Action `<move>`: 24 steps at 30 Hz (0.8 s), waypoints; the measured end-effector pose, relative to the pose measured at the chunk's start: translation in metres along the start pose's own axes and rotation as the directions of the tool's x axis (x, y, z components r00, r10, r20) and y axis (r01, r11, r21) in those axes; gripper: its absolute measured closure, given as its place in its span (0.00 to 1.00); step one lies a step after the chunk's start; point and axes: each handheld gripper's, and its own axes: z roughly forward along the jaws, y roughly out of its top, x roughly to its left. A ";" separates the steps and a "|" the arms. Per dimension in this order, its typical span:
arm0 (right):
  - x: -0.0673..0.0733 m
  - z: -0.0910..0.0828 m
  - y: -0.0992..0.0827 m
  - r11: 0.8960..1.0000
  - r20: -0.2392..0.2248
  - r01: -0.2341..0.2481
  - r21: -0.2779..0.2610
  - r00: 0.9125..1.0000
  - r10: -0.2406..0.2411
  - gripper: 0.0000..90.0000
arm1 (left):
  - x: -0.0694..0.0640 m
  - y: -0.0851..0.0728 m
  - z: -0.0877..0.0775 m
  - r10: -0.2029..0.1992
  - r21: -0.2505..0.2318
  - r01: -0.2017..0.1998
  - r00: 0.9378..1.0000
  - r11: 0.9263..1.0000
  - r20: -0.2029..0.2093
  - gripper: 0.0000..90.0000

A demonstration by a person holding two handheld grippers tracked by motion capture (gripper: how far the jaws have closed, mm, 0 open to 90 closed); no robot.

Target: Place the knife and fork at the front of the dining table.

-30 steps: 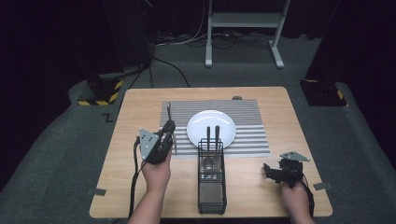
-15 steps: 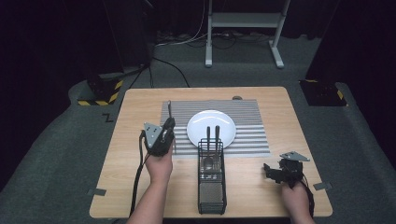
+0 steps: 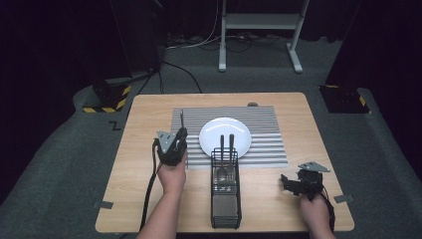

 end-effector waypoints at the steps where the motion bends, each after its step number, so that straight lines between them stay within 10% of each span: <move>1: 0.000 0.000 0.000 1.000 0.000 -0.001 0.000 1.000 0.001 0.12 | 0.000 0.000 0.003 -0.009 0.000 0.009 1.000 1.000 0.000 0.92; 24: 0.000 0.000 0.000 1.000 0.000 0.000 0.000 1.000 0.000 0.12 | 0.014 -0.001 0.056 -0.110 0.084 0.113 0.993 0.990 -0.037 0.92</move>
